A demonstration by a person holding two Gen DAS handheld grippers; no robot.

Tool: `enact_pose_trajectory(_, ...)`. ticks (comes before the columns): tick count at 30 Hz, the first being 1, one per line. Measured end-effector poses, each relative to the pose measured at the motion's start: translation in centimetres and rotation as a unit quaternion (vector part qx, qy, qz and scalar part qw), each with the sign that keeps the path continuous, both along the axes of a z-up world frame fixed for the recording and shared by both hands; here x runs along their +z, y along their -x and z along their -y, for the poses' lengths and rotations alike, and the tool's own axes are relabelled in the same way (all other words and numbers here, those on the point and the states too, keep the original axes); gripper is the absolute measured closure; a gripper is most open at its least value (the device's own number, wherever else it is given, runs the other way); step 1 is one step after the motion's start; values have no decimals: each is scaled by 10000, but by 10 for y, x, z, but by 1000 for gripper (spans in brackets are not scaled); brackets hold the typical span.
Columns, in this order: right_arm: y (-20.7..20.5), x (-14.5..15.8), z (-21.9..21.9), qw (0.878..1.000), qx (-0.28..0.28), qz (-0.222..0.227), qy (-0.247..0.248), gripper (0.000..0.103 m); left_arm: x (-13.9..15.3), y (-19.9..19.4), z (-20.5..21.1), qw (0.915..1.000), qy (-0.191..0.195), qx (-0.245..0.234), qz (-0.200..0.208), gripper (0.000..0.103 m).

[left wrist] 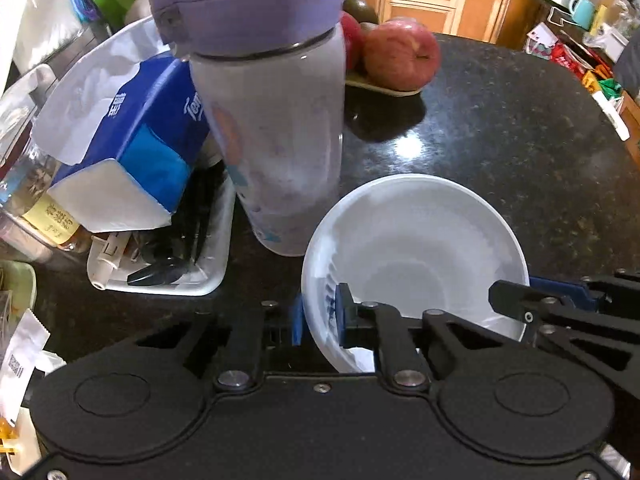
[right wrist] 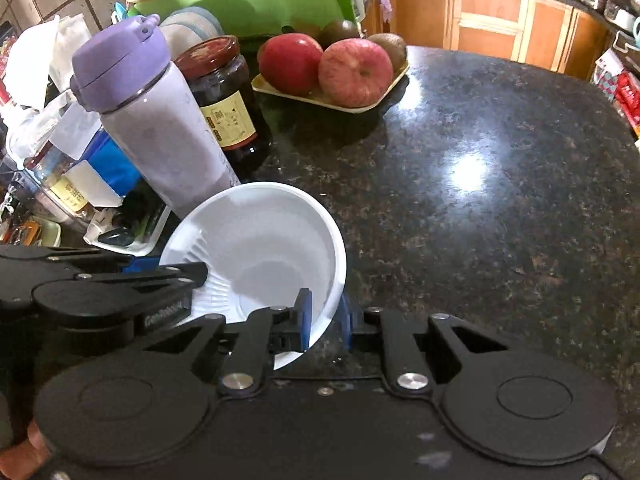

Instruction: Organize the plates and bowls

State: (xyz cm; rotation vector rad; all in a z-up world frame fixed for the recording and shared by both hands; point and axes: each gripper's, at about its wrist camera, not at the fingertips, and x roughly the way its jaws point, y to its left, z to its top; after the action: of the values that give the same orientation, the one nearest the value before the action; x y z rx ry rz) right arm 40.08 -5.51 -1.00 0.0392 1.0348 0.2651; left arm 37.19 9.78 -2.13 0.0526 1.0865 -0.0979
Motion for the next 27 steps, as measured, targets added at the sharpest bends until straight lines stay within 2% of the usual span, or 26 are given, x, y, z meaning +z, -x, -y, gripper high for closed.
enact_pose_trajectory(4,19,18,9,9998,35,167,-50,86,17,14,0,9999,95,-51,72,83)
enact_pose_trajectory(9,53,50,30,9985,154,528,-65,86,53,49,14,9991,82,-182,385,83)
enact_pose_trajectory(16,125,90,91,9955,239,914,13,86,89,110,56,9969,245,-509,546,82)
enact_pose_trajectory(21,173,95,136,9959,243,856,129,86,88,147,93,9945,264,-893,481,82)
enact_pose_trajectory(27,213,82,173,9965,280,741,248,85,74,174,127,9922,159,-1193,325,80)
